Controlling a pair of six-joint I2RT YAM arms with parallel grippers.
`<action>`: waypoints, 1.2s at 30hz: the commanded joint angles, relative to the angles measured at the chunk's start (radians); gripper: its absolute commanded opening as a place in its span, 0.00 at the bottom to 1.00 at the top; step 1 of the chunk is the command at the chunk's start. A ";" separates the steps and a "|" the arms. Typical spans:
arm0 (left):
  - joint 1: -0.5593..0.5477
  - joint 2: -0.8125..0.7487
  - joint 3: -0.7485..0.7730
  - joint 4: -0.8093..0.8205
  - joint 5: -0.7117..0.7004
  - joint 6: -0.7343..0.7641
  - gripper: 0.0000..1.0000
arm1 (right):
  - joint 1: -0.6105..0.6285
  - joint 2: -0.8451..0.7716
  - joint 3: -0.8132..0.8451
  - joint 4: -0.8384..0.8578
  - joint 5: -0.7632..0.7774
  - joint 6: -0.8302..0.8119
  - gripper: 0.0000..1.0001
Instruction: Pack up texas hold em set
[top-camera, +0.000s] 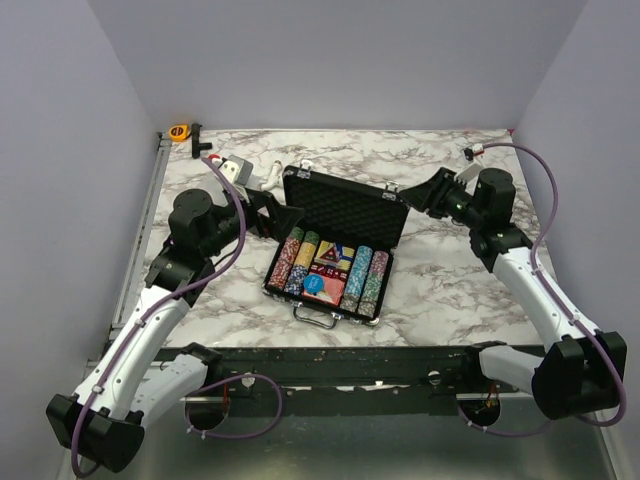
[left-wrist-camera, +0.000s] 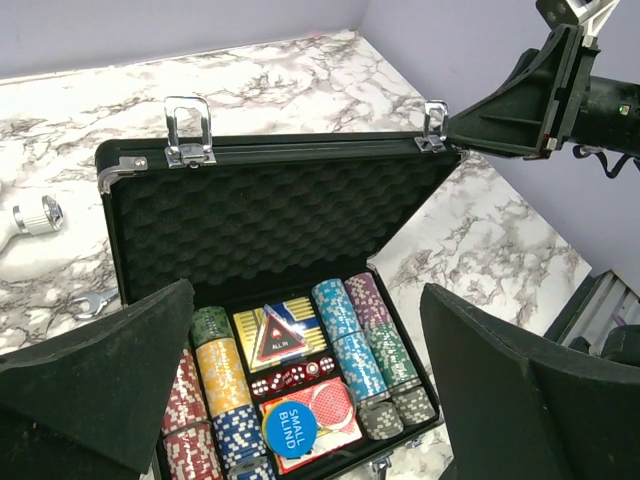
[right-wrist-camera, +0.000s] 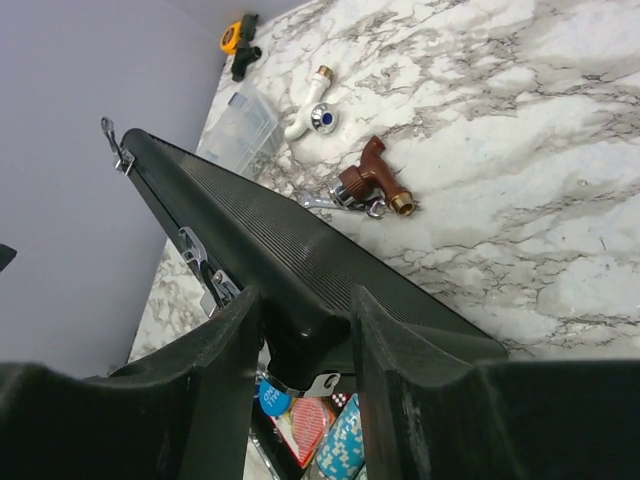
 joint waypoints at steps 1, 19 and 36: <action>-0.003 0.010 0.009 -0.003 -0.014 0.024 0.94 | 0.001 -0.009 -0.021 -0.099 -0.063 -0.059 0.40; -0.003 0.055 -0.003 0.019 0.014 0.014 0.93 | 0.000 -0.202 -0.061 -0.422 -0.070 -0.136 0.89; -0.026 0.281 -0.020 0.143 0.275 -0.165 0.79 | 0.193 -0.163 -0.219 -0.250 -0.233 -0.031 1.00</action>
